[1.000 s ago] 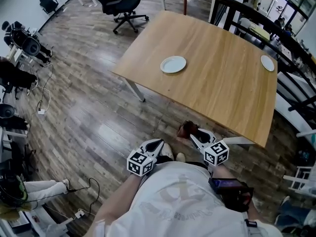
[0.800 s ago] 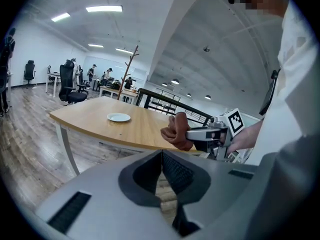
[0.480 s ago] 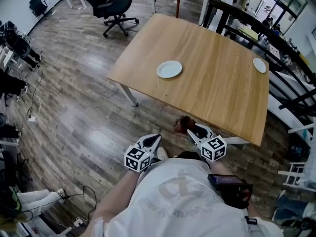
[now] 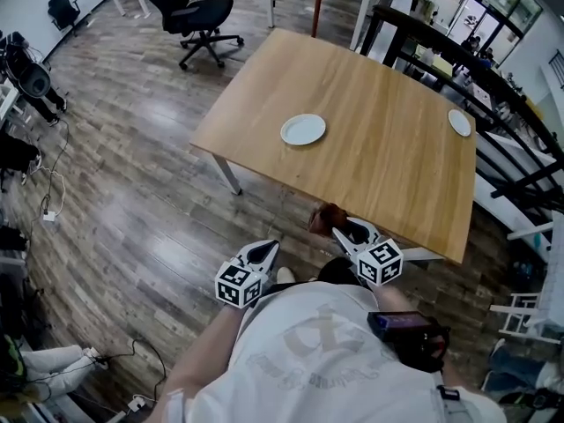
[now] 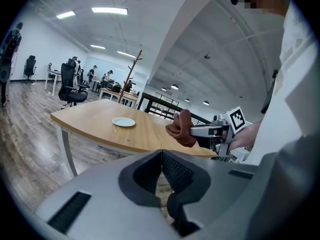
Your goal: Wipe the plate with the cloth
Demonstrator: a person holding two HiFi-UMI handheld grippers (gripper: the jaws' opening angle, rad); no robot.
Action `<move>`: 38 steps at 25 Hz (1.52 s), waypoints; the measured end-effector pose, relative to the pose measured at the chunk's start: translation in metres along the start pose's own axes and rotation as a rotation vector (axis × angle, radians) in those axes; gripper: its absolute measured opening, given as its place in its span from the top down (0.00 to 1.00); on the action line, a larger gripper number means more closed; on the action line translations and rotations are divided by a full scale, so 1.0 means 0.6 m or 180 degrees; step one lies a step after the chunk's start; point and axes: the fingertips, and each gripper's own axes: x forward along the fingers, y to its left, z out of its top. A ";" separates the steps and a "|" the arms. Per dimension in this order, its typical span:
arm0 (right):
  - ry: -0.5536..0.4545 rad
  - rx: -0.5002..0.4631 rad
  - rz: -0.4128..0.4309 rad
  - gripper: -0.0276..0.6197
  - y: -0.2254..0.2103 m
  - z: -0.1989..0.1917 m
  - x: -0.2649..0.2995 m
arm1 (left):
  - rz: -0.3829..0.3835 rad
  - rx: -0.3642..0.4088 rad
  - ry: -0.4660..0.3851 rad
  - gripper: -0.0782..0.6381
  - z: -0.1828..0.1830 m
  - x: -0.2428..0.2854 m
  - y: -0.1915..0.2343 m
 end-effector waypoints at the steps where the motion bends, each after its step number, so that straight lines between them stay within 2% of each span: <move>1: 0.0006 0.0003 0.0003 0.76 0.000 -0.001 0.003 | -0.0006 -0.0001 0.0002 0.87 0.001 0.001 0.003; 5: 0.0065 0.0051 -0.0011 0.76 -0.016 -0.006 0.017 | -0.0012 0.0008 -0.0009 0.87 0.012 0.012 0.014; 8: 0.0101 0.0104 0.0017 0.76 -0.029 -0.007 0.035 | 0.0027 -0.0082 -0.0073 0.87 0.025 0.012 0.022; 18: 0.0170 0.0131 0.0403 0.76 -0.024 0.030 0.168 | 0.0328 -0.0091 -0.0014 0.87 0.046 0.011 0.105; 28: 0.0243 0.0189 0.0444 0.76 -0.131 0.076 0.243 | 0.0392 -0.0161 0.0022 0.87 0.118 0.109 0.172; 34: 0.0255 0.0216 0.0396 0.76 -0.156 0.086 0.250 | 0.0364 -0.0137 0.0011 0.87 0.151 0.134 0.181; 38: 0.0274 0.0266 0.0415 0.76 -0.205 0.096 0.260 | 0.0375 -0.0108 0.0050 0.87 0.186 0.186 0.185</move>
